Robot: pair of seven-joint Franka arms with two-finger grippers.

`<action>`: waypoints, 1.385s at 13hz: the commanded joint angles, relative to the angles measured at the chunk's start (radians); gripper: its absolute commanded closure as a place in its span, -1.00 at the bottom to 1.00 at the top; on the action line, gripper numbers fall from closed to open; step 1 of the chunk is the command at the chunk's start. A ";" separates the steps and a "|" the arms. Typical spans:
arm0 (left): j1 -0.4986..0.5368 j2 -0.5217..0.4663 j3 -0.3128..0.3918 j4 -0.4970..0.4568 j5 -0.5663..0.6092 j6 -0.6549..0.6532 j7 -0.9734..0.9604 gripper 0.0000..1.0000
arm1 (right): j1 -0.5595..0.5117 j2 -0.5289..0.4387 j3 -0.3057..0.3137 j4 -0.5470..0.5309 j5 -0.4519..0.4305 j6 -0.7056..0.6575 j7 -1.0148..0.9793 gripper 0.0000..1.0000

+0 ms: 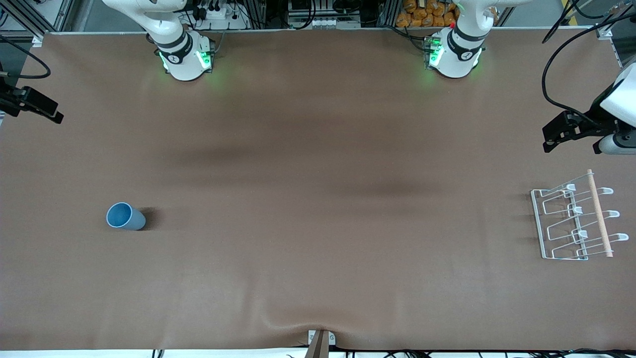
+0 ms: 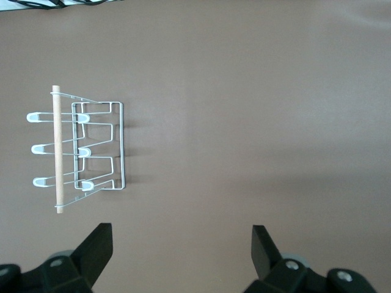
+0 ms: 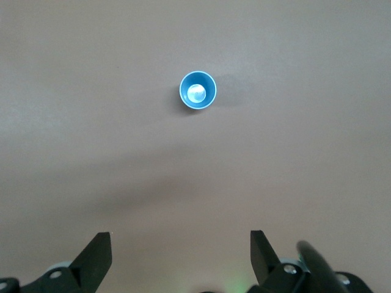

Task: Transfer cup to left arm and place on rack
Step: 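Reach the right gripper down over the light-blue cup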

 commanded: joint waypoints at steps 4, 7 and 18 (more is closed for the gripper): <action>0.005 0.002 0.007 0.008 -0.004 -0.002 0.020 -1.00 | -0.009 0.012 0.007 0.035 0.007 -0.035 -0.002 -1.00; 0.005 0.002 0.007 0.008 -0.011 -0.003 0.020 -1.00 | -0.009 0.012 0.007 0.035 0.007 -0.033 -0.002 -1.00; 0.019 0.002 0.007 0.007 -0.022 -0.003 0.012 -1.00 | -0.054 0.193 0.004 0.047 -0.006 0.129 -0.006 -1.00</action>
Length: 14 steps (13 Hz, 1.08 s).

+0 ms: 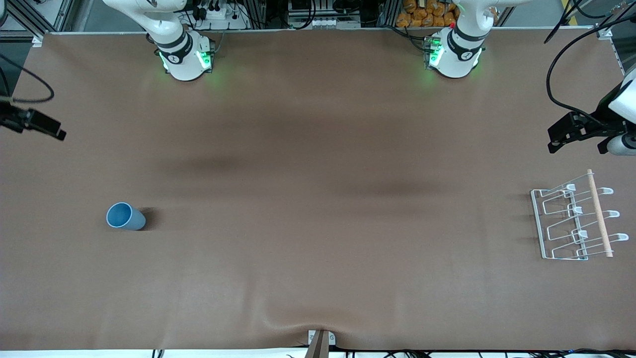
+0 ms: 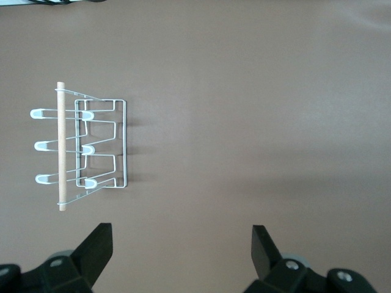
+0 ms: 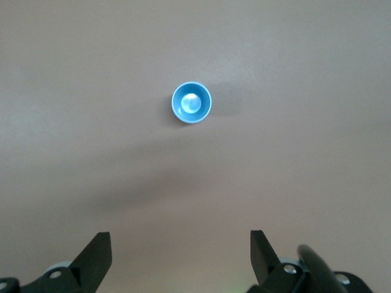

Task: Transfer cup to left arm and place on rack
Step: 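Reach the right gripper down over the light-blue cup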

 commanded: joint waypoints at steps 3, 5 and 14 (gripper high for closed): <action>0.014 0.010 0.002 0.007 -0.018 -0.003 0.017 -1.00 | -0.064 0.257 0.011 0.079 -0.005 0.154 -0.002 -1.00; 0.014 0.011 0.002 0.007 -0.018 -0.003 0.015 -1.00 | -0.067 0.334 0.011 0.080 0.003 0.217 0.002 -1.00; 0.011 0.019 0.002 0.007 -0.018 -0.003 0.009 -1.00 | 0.011 0.553 0.017 0.070 0.053 0.353 0.105 -1.00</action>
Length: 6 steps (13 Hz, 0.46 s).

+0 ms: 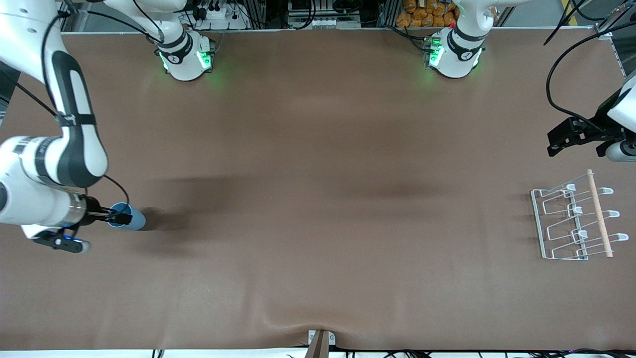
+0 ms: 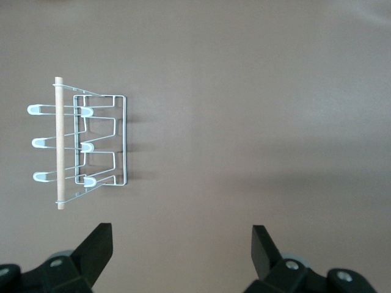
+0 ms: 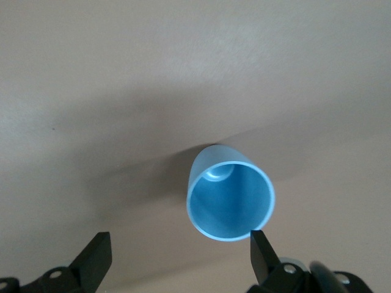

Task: Transfer cup to left arm and place on rack
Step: 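Reach the right gripper down over the light-blue cup, then close the right gripper on the blue cup's rim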

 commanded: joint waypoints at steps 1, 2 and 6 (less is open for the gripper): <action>0.003 0.002 0.001 0.008 -0.017 -0.003 0.009 -1.00 | -0.007 0.060 0.000 0.033 0.059 -0.007 0.009 -1.00; 0.003 0.002 0.001 0.008 -0.017 -0.003 0.009 -1.00 | -0.007 0.069 0.000 0.031 0.059 -0.007 0.008 -1.00; 0.002 0.004 -0.001 0.010 -0.017 -0.003 0.008 -1.00 | -0.009 0.103 0.000 0.028 0.059 -0.007 0.006 -1.00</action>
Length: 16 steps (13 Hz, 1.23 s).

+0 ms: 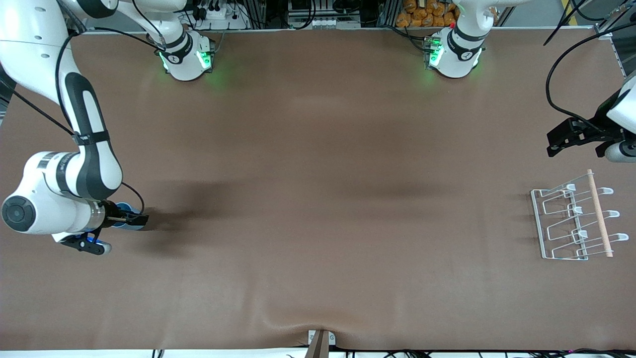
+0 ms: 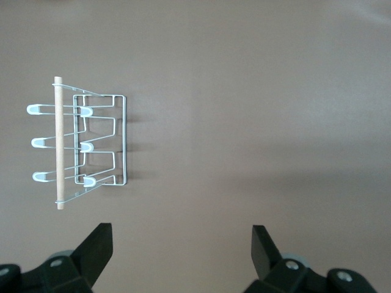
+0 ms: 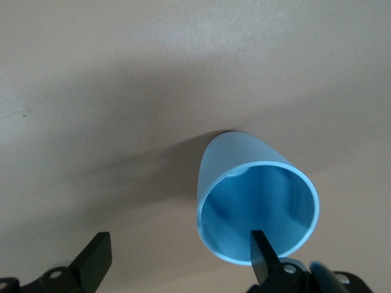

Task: Transfer cup to left arm and place on rack
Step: 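Close the right gripper on the blue cup's rim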

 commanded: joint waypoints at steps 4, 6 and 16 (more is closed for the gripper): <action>0.003 0.002 -0.001 0.008 -0.017 -0.003 0.008 -1.00 | -0.014 0.047 0.003 0.026 0.019 0.026 0.003 -1.00; 0.003 0.002 -0.001 0.008 -0.017 -0.003 0.008 -1.00 | -0.019 0.050 0.002 0.015 0.016 0.048 -0.009 -0.15; 0.005 0.002 -0.001 0.008 -0.018 -0.003 0.008 -1.00 | -0.014 0.043 0.001 0.023 0.003 0.046 -0.009 1.00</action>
